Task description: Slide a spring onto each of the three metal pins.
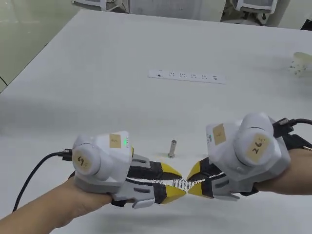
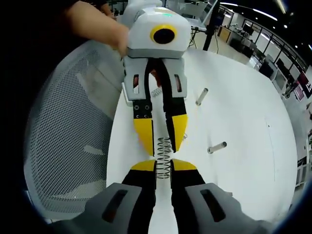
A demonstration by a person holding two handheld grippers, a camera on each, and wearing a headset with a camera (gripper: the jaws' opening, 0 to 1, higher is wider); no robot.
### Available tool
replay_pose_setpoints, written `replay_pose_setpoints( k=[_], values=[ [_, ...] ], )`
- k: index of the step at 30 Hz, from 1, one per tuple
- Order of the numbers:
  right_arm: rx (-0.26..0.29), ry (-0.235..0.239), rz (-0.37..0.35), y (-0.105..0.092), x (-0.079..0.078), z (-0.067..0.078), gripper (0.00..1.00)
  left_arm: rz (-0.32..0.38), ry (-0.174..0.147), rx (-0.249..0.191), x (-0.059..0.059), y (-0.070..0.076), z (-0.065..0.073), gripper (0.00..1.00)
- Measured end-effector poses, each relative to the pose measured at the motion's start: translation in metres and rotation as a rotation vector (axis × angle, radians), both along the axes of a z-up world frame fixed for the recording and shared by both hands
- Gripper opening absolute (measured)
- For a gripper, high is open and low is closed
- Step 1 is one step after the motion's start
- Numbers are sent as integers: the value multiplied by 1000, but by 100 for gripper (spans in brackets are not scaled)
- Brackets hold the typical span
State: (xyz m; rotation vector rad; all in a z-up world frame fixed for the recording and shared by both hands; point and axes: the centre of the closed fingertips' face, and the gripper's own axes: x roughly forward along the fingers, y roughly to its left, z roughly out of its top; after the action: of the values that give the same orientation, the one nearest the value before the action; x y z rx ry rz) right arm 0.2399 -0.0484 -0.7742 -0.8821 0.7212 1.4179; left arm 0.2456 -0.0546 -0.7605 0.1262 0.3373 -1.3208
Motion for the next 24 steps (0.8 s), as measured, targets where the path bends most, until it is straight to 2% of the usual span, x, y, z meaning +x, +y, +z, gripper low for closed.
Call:
replay_pose_setpoints(
  k=[15, 24],
  values=[
    [25, 3, -11, 1, -1, 5, 8, 5, 3, -29, 1, 1, 6, 3],
    [31, 2, -13, 1, -1, 5, 8, -6, -1, -21, -1, 1, 7, 2]
  ],
)
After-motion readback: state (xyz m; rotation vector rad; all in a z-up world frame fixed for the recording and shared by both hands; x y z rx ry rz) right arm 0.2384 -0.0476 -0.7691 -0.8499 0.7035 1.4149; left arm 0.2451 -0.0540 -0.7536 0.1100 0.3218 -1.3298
